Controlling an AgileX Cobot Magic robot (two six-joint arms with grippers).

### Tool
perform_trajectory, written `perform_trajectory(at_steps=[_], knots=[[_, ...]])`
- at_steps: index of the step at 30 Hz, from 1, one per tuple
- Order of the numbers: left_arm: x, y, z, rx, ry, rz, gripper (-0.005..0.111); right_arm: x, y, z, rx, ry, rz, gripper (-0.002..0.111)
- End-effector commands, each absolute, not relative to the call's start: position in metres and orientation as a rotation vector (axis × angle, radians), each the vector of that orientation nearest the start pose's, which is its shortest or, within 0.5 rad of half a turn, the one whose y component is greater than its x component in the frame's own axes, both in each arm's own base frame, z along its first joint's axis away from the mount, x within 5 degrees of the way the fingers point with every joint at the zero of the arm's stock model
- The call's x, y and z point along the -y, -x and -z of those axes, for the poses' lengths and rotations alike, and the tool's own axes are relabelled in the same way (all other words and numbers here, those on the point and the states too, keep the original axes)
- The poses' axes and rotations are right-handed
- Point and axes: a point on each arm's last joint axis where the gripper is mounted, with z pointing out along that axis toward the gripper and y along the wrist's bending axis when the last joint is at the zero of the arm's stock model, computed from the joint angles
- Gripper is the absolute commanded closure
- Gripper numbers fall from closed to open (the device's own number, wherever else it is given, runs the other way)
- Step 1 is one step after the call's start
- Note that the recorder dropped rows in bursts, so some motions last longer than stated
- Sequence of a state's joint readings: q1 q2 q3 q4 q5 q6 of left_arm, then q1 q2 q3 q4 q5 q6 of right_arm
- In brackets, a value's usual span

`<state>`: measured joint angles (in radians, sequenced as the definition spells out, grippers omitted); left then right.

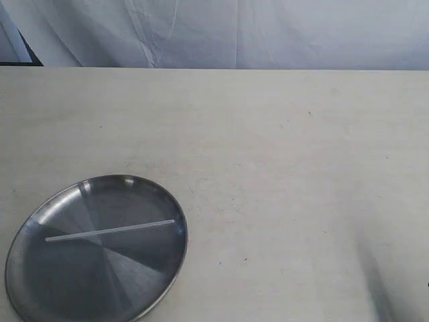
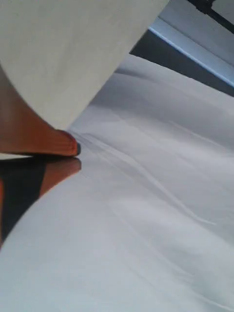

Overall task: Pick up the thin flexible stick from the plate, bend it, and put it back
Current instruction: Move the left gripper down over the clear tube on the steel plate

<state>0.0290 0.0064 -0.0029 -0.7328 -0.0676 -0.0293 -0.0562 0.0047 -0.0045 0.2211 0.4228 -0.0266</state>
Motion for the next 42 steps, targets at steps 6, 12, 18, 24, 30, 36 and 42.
perform_trajectory(at_steps=[6, 12, 18, 24, 30, 36, 42], knots=[[-0.028, -0.047, -0.233, -0.955, 0.872, 0.686, 0.107, -0.005, -0.052, -0.177, -1.881, -0.162, -0.165, 0.108], [-0.02, -0.048, -0.24, -1.05, 0.74, 0.643, 0.107, -0.005, -0.052, -0.178, -1.877, -0.163, -0.164, 0.108], [0.004, -0.052, -0.275, -1.398, 0.473, 0.587, 0.107, -0.005, -0.052, -0.177, -1.879, -0.163, -0.164, 0.108], [0.021, -0.099, -0.324, -2.042, -0.126, 0.263, 0.107, -0.005, -0.052, -0.177, -1.879, -0.163, -0.164, 0.108], [0.027, -0.174, -0.331, -2.418, -0.607, 0.256, 0.107, -0.005, -0.052, -0.177, -1.879, -0.163, -0.164, 0.108], [0.045, -0.224, -0.286, -2.476, -1.165, 0.173, 0.107, -0.005, -0.052, -0.177, -1.882, -0.162, -0.165, 0.108], [0.072, -0.247, -0.245, -2.477, -1.399, 0.21, 0.101, -0.005, -0.052, -0.177, -1.882, -0.162, -0.165, 0.108]])
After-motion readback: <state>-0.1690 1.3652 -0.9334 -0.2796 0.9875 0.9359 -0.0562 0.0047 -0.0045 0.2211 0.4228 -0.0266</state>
